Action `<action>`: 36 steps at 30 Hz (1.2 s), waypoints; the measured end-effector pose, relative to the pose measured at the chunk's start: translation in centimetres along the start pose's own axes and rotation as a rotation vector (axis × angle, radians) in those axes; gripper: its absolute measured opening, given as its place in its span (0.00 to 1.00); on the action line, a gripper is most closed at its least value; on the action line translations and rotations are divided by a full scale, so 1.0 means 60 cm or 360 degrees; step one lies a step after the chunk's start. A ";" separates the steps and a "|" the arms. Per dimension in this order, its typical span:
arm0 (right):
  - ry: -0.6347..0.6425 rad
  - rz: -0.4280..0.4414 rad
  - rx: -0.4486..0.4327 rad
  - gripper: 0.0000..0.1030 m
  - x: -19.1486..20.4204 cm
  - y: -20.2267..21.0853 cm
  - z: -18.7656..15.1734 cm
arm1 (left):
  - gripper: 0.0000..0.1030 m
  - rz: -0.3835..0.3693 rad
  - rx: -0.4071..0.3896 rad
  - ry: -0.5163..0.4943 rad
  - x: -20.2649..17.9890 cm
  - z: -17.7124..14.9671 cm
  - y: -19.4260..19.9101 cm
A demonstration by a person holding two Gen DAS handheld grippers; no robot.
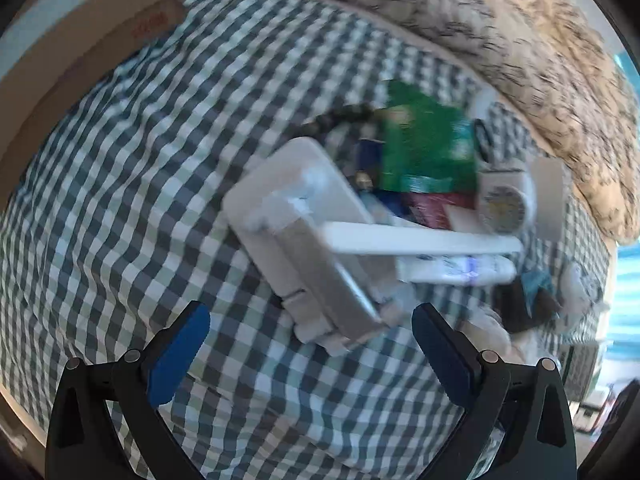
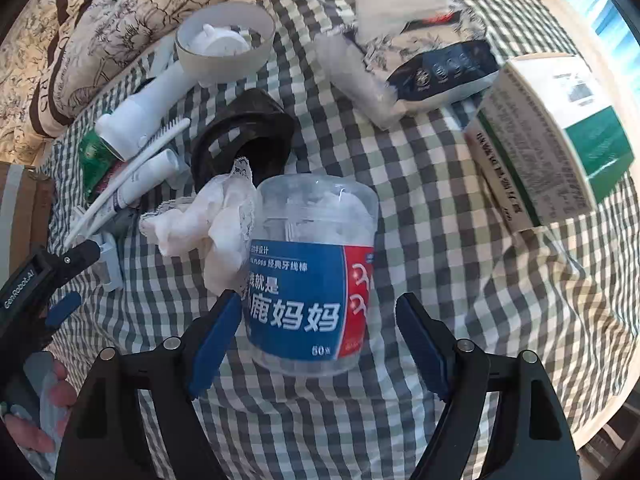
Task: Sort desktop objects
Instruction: 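Grasp the white phone stand with the left tool while the right tool grasps the floss tub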
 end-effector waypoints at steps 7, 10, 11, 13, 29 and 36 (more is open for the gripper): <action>-0.0003 0.0003 0.0056 0.75 0.008 -0.024 0.002 | 1.00 0.0022 0.0053 0.0042 -0.014 0.021 -0.032; 0.0004 -0.0006 0.0067 0.75 0.013 -0.032 0.003 | 1.00 0.0023 0.0081 0.0129 -0.009 0.028 -0.050; 0.0008 -0.0011 0.0072 0.75 0.013 -0.035 0.003 | 1.00 0.0024 0.0077 0.0134 -0.012 0.029 -0.051; 0.0008 -0.0012 0.0077 0.75 0.015 -0.038 0.003 | 0.98 0.0024 0.0072 0.0109 -0.020 0.029 -0.047; 0.0035 0.0083 0.0088 0.59 0.002 0.018 -0.050 | 0.67 -0.0111 0.0028 0.0031 -0.036 -0.031 0.076; 0.0056 0.0093 0.0092 0.59 -0.009 0.017 -0.070 | 0.73 -0.0077 0.0061 0.0207 -0.018 -0.018 0.036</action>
Point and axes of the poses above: each gripper's, at about its wrist camera, not at the fingertips, and y roughly against the way its jaws point, x to its left, z to its top, the point moved 9 cm from there along -y, roughly the way its jaws point, and after that the axes turned 13 degrees about -z, right-handed, at the moved point
